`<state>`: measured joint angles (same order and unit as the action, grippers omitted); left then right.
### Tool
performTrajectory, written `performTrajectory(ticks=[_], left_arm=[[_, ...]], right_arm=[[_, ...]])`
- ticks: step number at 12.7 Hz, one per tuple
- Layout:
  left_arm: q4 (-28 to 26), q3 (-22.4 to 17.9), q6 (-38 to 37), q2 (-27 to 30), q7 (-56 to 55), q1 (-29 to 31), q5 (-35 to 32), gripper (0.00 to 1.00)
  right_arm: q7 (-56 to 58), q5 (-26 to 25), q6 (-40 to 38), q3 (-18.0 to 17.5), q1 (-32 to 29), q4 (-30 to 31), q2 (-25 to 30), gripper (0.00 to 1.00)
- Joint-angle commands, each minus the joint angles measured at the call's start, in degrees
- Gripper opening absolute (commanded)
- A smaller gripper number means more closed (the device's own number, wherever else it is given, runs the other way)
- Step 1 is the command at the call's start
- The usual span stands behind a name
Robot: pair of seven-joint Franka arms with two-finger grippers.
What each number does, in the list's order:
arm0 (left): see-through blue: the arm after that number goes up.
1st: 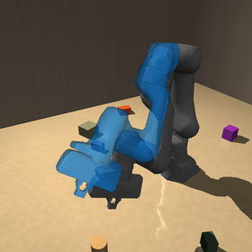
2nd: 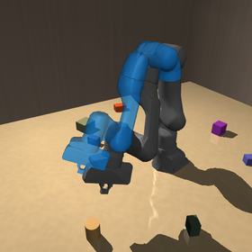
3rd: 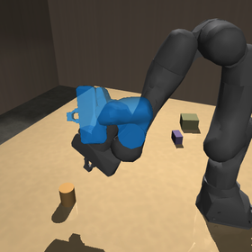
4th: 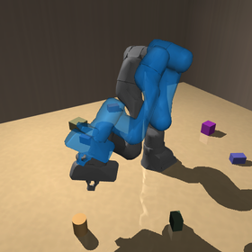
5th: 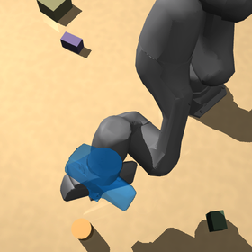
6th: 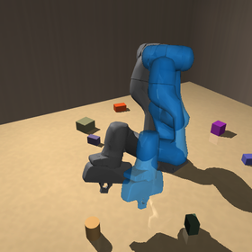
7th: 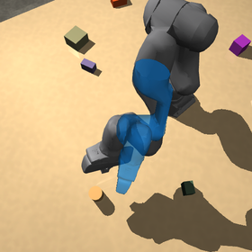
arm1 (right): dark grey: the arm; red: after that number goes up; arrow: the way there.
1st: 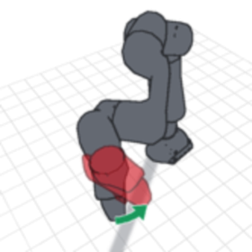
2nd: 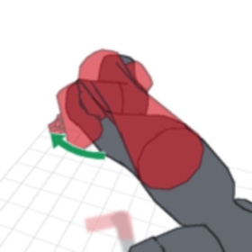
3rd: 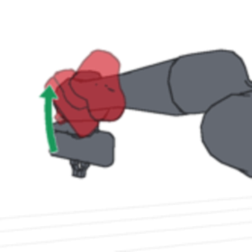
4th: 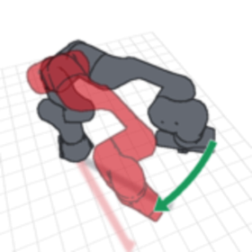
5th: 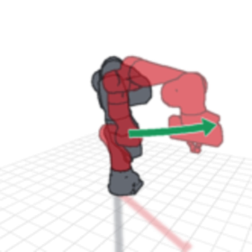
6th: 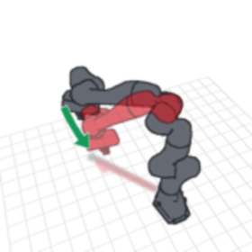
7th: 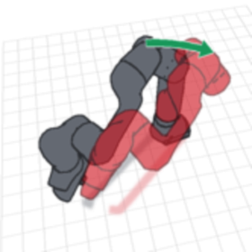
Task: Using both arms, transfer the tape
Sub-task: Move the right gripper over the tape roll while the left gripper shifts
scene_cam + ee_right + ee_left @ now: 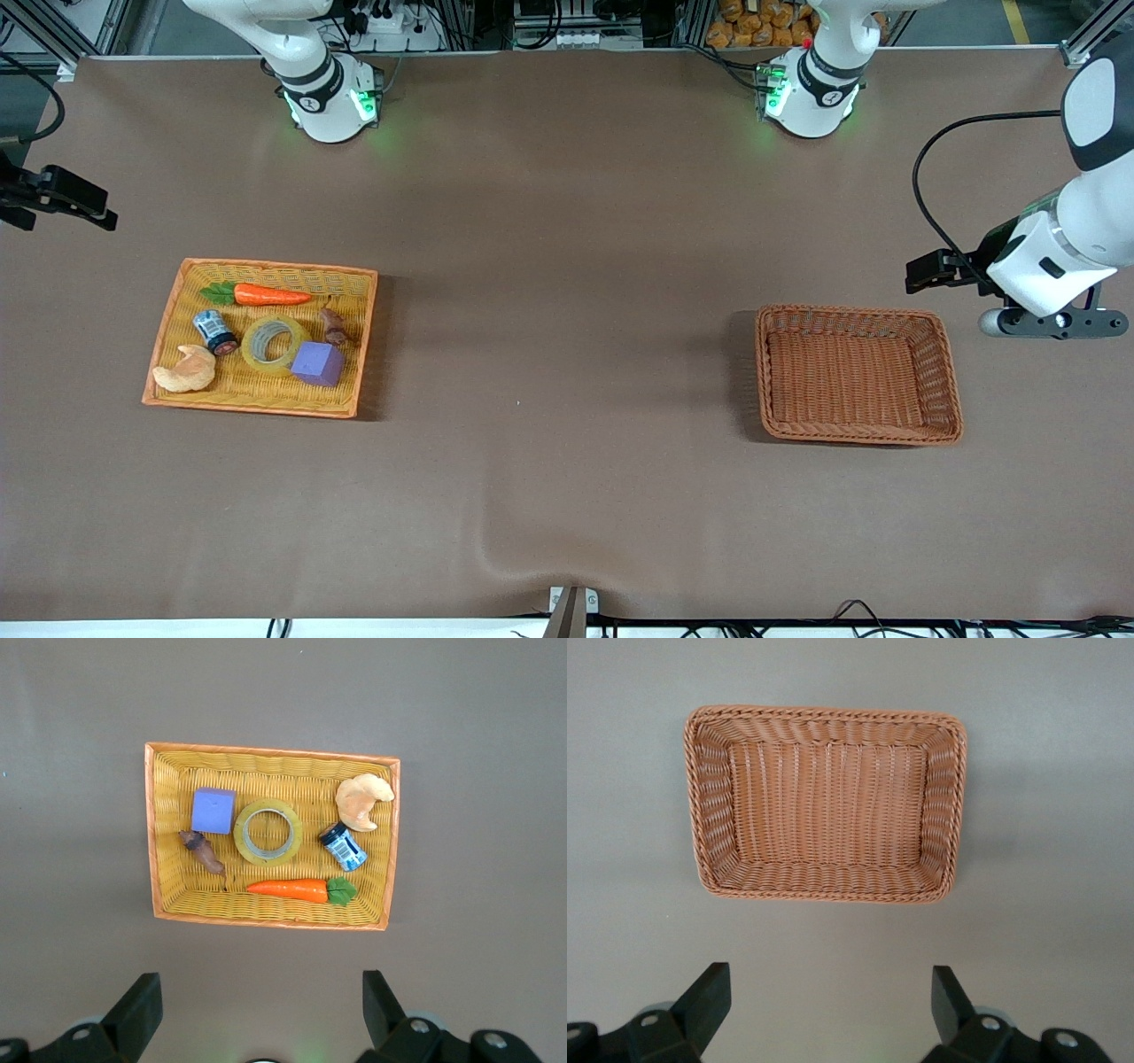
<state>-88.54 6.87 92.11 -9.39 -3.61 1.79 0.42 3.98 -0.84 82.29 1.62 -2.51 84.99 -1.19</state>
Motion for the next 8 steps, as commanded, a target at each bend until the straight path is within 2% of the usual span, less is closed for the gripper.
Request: performTrajectory(ticks=[1,3,4,6,8], left_arm=[[-0.05,0.34,-0.09,0.78,-0.96,0.58,-1.21,1.0],[0.12,0.51,0.09,-0.44,-0.96,0.32,-0.77,1.0],[0.12,0.69,0.52,-1.24,-1.05,0.06,-0.68,1.0],[0.3,0.78,1.14,-2.29,-1.05,-0.21,-0.42,1.0],[0.21,0.87,1.58,-2.39,-1.05,-0.3,-0.5,1.0]], right_arm=[[0.77,0.58,-0.02,-0.48,-0.66,-0.09,-0.21,1.0],[0.33,0.49,-0.2,-0.74,1.01,1.75,-0.65,1.0],[0.42,0.67,2.24,-0.92,1.71,4.72,-0.83,1.0],[1.47,3.99,10.84,-0.92,2.59,12.62,-0.57,1.0],[2.69,4.01,19.44,-0.92,4.35,20.18,-0.74,1.0]])
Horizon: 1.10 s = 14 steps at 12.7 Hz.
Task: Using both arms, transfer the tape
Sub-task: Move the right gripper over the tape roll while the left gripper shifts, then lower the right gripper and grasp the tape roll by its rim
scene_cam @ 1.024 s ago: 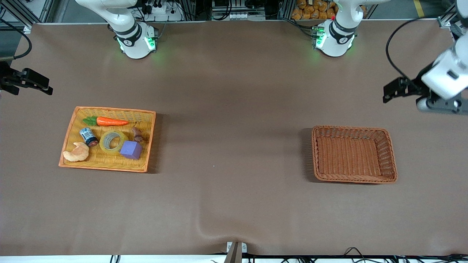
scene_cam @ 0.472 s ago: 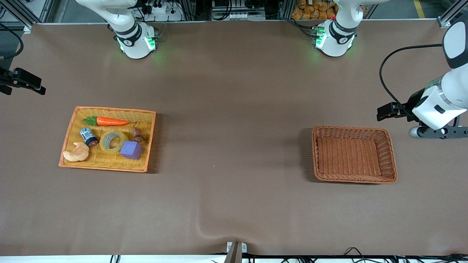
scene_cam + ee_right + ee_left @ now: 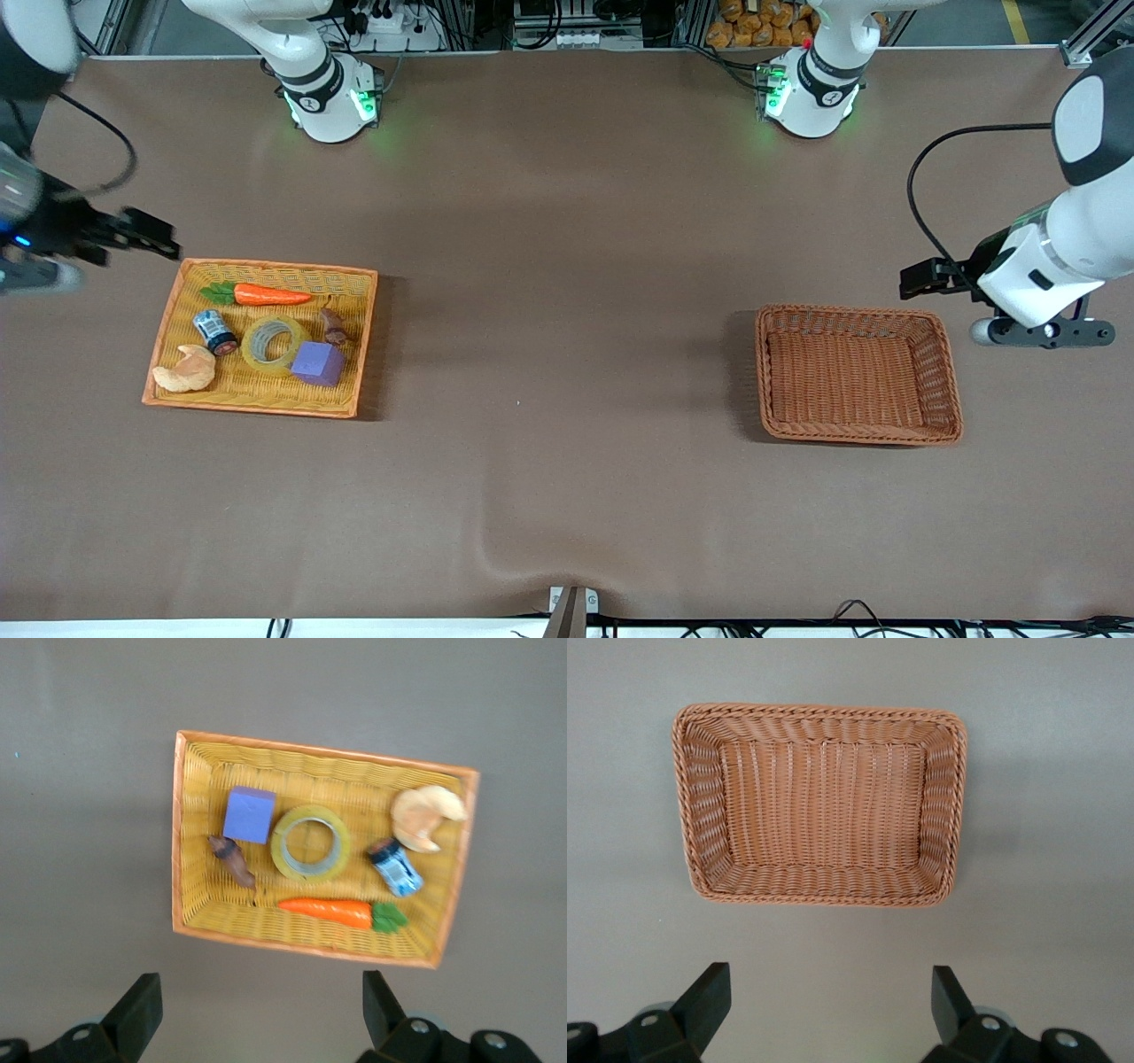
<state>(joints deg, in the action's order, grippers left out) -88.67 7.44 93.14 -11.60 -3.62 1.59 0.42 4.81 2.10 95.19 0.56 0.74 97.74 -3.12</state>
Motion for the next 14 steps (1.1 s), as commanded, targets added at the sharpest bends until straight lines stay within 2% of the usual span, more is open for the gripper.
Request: performTrajectory(ticks=[1,3,5,9,14], left_arm=[[0.34,0.29,1.07,-0.36,-1.22,-0.19,-0.42,1.0],[0.25,0.29,1.17,-1.06,-1.75,-0.88,-0.42,1.0],[0.34,0.38,1.34,-1.41,-1.83,-1.15,-0.42,1.0],[0.25,0.29,1.69,-1.76,-1.92,-1.07,-0.5,1.0],[0.25,0.29,1.96,-1.85,-1.92,-0.89,-0.42,1.0]], right_arm=[[7.43,1.07,11.19,0.14,0.93,11.29,0.75,1.0],[16.6,1.16,22.87,0.23,0.06,20.17,0.31,1.0],[18.47,1.16,30.98,0.14,0.66,26.25,-1.09,1.0],[27.07,1.16,42.69,0.14,0.58,31.1,-7.24,1.0],[33.13,1.16,46.84,0.14,1.03,31.11,-12.17,1.0]])
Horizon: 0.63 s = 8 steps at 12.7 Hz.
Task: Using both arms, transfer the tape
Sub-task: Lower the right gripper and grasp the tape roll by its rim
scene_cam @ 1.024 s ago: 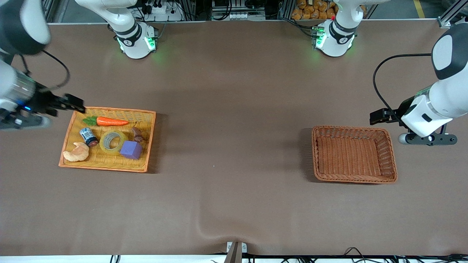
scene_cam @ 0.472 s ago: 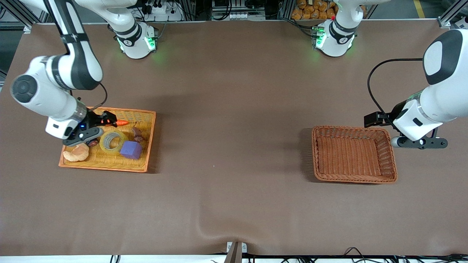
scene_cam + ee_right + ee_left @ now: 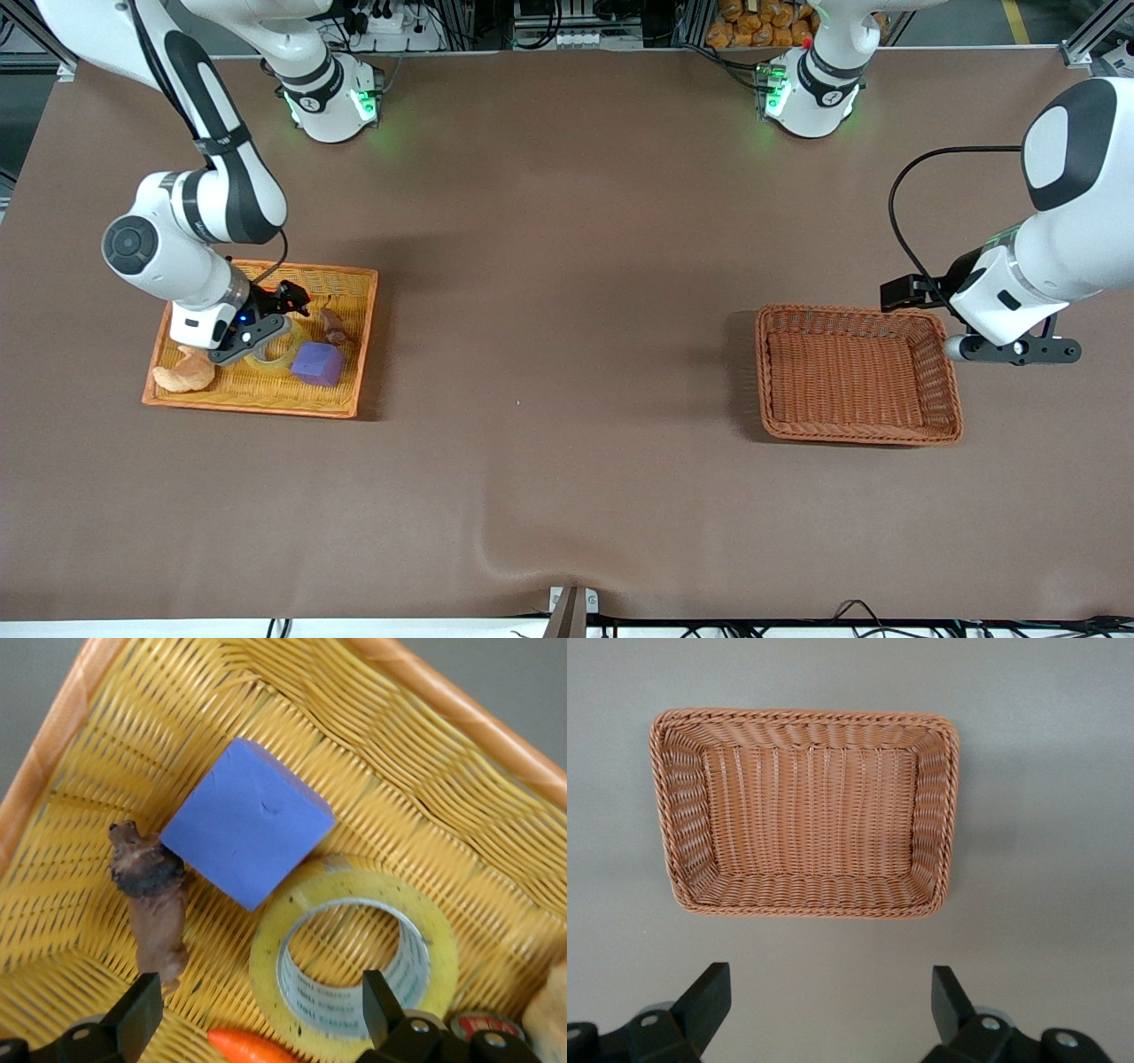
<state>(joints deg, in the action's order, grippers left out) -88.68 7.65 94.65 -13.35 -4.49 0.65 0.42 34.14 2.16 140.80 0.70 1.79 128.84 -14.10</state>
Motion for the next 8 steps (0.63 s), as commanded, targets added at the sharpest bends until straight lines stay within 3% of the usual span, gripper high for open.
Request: performTrajectory(ticks=[1,4,8], left_arm=[[0.26,0.09,0.45,-0.1,-1.05,-0.03,-0.42,1.0],[0.26,0.09,0.45,-0.1,-1.05,0.05,-0.5,1.0],[0.26,0.09,0.45,-0.19,-0.96,0.49,-0.59,1.0]], right_arm=[[5.13,1.27,1.49,-0.08,-0.55,0.01,-1.54,1.0],[5.32,4.16,1.49,-0.08,-0.03,0.01,-2.24,1.0],[5.41,4.34,1.76,-0.08,0.05,-0.25,-3.65,1.0]])
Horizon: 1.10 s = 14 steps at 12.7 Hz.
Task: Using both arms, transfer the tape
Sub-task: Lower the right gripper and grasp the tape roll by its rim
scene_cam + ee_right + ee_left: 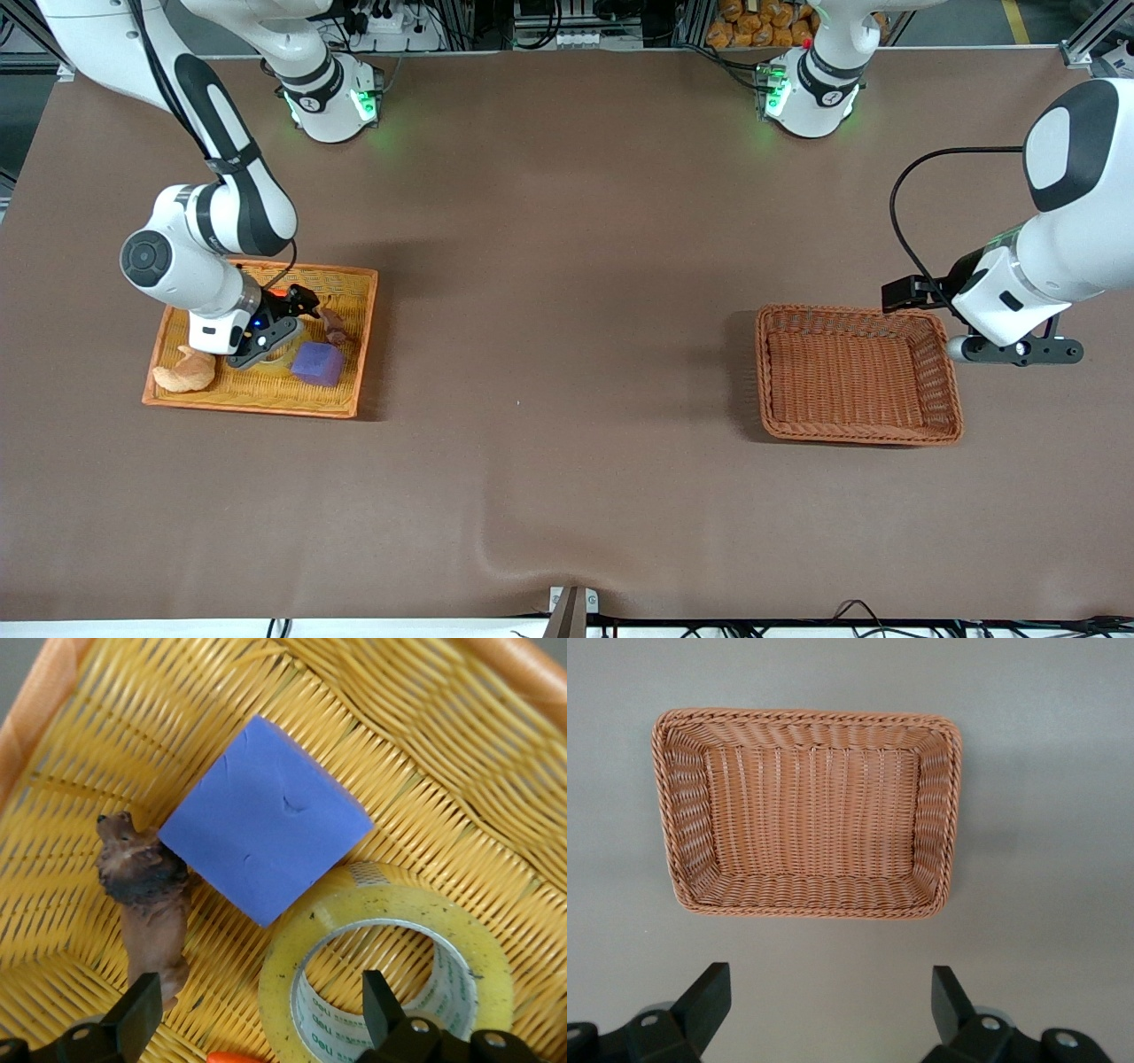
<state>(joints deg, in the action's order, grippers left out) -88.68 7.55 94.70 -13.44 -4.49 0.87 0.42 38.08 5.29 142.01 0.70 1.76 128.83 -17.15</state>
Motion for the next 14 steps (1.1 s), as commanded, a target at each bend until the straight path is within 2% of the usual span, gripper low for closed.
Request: performTrajectory(ticks=[1,7,12,14], left_arm=[[0.26,0.1,0.31,0.08,-0.87,0.45,-0.77,1.0],[0.87,-0.25,0.4,0.96,0.27,3.62,-1.2,1.0],[0.96,-0.43,0.4,1.05,0.27,3.62,-1.29,1.0],[0.96,-1.21,0.31,1.22,0.01,5.71,-1.99,1.0]], right_arm=[[1.82,1.13,0.46,-0.08,0.09,-0.34,-0.69,1.0],[6.64,1.22,-0.51,0.0,0.26,-0.86,-1.05,1.0],[13.16,1.22,-0.42,0.01,-2.46,-1.74,-2.8,1.0],[13.25,1.22,-0.42,0.01,-2.46,-1.57,-3.07,1.0]])
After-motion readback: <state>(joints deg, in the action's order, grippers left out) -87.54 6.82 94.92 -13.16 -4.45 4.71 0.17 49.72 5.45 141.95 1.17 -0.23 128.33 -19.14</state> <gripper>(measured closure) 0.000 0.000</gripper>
